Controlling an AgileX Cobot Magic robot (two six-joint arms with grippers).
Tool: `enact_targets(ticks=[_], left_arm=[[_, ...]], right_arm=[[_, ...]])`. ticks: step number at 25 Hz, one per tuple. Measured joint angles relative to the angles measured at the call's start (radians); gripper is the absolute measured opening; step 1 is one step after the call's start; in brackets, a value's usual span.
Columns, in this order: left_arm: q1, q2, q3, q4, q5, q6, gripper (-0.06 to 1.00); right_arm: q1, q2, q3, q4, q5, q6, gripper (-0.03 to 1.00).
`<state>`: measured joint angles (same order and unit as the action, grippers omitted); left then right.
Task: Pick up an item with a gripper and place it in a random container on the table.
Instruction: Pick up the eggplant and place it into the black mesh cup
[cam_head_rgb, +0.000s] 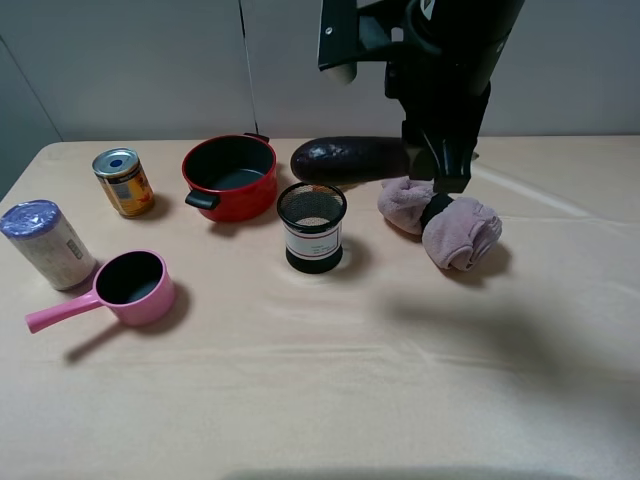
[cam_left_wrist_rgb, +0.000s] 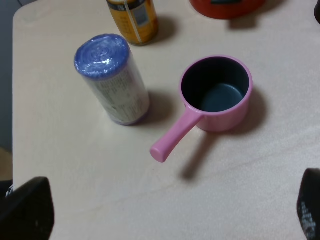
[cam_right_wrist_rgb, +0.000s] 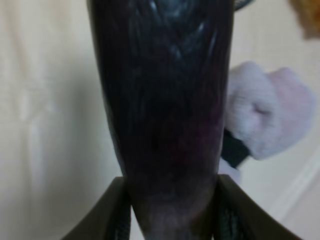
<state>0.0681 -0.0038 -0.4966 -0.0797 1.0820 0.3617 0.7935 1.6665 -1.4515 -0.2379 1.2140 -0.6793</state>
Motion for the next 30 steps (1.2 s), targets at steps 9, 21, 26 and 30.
enact_targets(ticks=[9, 21, 26, 30], left_arm=[[0.0, 0.0, 0.0, 0.0, 0.0, 0.0, 0.99], [0.0, 0.0, 0.0, 0.0, 0.0, 0.0, 0.99], [0.0, 0.0, 0.0, 0.0, 0.0, 0.0, 0.99], [0.0, 0.0, 0.0, 0.0, 0.0, 0.0, 0.99]], right_arm=[[0.0, 0.012, -0.012, -0.214, 0.002, -0.036, 0.26], [0.003, 0.145, -0.012, -0.396, 0.003, -0.043, 0.26], [0.044, 0.165, -0.018, -0.478, 0.003, -0.044, 0.26], [0.076, 0.184, -0.019, -0.499, 0.003, -0.046, 0.26]])
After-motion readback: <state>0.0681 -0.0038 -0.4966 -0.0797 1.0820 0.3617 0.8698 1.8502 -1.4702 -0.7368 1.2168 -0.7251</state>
